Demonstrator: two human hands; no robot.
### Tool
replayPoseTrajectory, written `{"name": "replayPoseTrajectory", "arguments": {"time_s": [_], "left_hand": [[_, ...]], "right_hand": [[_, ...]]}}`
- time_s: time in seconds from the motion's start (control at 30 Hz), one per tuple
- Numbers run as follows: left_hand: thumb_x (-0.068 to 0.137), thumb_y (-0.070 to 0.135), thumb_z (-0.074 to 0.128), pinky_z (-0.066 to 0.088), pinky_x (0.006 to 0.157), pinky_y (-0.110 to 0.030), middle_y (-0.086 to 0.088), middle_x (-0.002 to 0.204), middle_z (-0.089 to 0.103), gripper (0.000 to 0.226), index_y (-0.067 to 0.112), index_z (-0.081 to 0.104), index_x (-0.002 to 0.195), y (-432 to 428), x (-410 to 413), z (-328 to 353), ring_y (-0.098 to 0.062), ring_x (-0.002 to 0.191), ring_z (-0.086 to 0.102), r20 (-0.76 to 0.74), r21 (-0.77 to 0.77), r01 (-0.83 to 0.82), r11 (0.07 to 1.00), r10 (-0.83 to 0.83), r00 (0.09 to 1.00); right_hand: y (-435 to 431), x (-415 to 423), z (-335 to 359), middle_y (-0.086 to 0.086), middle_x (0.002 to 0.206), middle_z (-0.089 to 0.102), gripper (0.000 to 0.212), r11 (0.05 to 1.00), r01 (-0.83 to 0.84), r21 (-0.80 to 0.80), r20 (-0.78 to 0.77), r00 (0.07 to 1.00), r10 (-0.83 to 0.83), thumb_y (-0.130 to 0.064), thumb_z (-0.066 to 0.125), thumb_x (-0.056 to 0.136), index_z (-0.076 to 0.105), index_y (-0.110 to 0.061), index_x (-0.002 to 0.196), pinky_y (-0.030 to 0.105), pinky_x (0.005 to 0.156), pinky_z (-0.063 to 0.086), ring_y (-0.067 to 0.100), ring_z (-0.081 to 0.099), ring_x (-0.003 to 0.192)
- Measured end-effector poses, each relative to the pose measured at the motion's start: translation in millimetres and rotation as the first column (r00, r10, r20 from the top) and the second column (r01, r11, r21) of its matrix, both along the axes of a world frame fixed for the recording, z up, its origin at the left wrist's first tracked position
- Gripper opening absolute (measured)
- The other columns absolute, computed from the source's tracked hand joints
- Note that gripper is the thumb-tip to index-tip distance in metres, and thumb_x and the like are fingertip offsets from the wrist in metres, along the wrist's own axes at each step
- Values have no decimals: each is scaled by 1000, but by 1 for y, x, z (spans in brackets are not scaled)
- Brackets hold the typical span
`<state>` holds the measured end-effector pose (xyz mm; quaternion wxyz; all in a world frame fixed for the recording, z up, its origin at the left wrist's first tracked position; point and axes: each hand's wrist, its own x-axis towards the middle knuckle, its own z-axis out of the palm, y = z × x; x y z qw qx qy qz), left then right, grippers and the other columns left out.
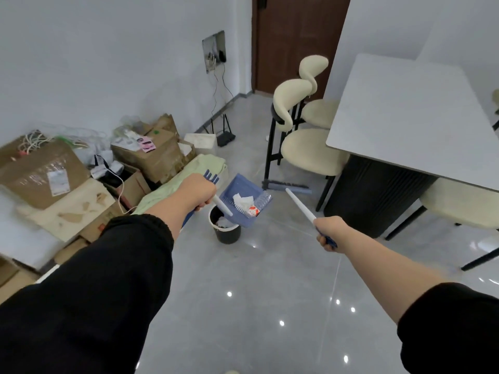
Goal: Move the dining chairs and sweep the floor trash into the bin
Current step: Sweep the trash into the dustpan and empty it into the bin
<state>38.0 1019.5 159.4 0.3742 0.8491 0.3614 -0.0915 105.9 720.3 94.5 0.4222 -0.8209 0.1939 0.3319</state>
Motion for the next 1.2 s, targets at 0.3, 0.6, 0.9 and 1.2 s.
{"name": "replayPoseTrajectory", "arguments": {"time_s": [0.3, 0.6, 0.9, 1.2], "left_hand": [[88, 16, 50, 48, 80, -34, -13, 107, 64, 21, 7, 60, 105, 41, -30, -35, -32, 100, 60, -201, 473, 457, 753, -413, 888], [95, 20, 48, 51, 85, -28, -4, 126, 60, 32, 12, 57, 125, 29, -55, -99, -19, 108, 62, -584, 424, 805, 416, -554, 593], [96, 15, 47, 34, 108, -29, -1, 149, 40, 48, 11, 36, 143, 21, -60, -102, -21, 135, 40, -695, 38, 960, 279, -683, 226], [93, 23, 51, 45, 93, -24, 2, 137, 53, 42, 14, 49, 134, 36, -58, -111, -22, 124, 52, -778, 245, 968, 48, -586, 226]], "right_hand": [[56, -22, -2, 6, 63, 45, 15, 999, 12, 46, -107, 994, -7, -13, 44, 92, 53, -8, 102, 13, 38, 26, 11, 34, 41], [80, -46, -29, 6, 61, 45, 13, 998, 26, 62, -181, 983, -15, -18, 46, 95, 51, -8, 90, 12, 38, 26, 10, 34, 40], [70, -46, -36, 5, 59, 45, 13, 1000, 14, -8, -222, 975, -16, -16, 45, 94, 53, -6, 96, 14, 37, 27, 10, 35, 41], [61, -50, -35, 6, 60, 47, 12, 1000, -12, -22, -201, 980, 7, -17, 47, 94, 53, -6, 93, 15, 39, 29, 10, 35, 40]]}}
